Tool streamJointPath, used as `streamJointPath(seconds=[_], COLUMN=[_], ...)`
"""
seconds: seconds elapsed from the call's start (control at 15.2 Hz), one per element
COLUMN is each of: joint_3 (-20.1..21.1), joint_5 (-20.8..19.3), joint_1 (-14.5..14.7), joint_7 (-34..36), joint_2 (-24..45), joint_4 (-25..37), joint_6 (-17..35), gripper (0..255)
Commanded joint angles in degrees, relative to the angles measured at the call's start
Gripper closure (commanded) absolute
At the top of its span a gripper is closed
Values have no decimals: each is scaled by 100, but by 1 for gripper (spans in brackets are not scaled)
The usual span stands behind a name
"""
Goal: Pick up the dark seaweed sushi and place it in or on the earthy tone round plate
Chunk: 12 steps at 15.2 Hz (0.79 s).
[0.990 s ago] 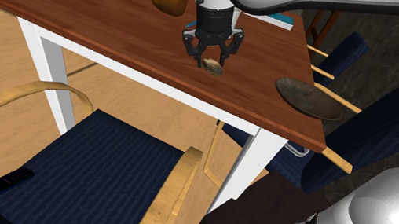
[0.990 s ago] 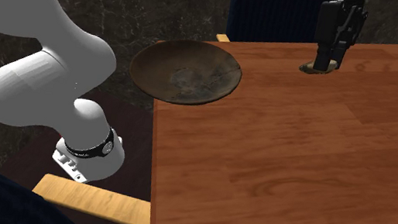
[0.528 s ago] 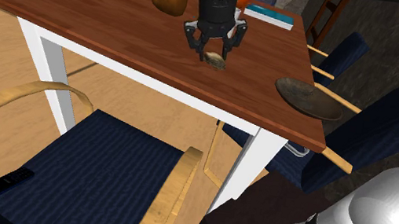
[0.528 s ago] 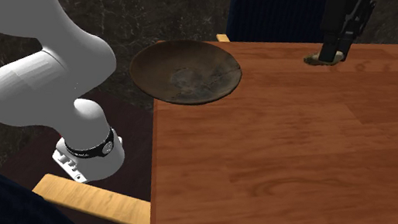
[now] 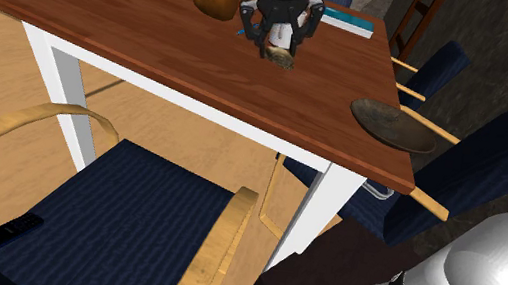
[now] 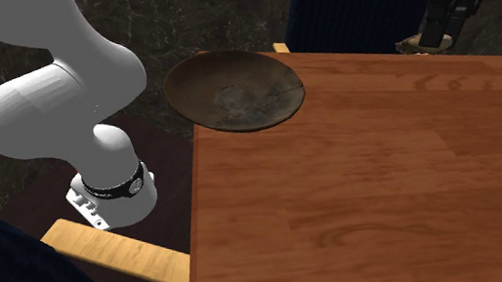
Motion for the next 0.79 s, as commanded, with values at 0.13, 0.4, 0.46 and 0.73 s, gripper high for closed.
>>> streamJointPath(seconds=[0.13, 0.4, 0.46, 0.73], joint_3=[41, 84, -25, -524], joint_5=[-77, -159, 28, 590], joint_1=[13, 34, -33, -92], joint_7=[-58, -89, -234, -798], joint_2=[116, 234, -88, -1249], joint_4=[420, 768, 475, -546], joint_6=[-331, -595, -497, -254], gripper=[255, 255, 255, 255])
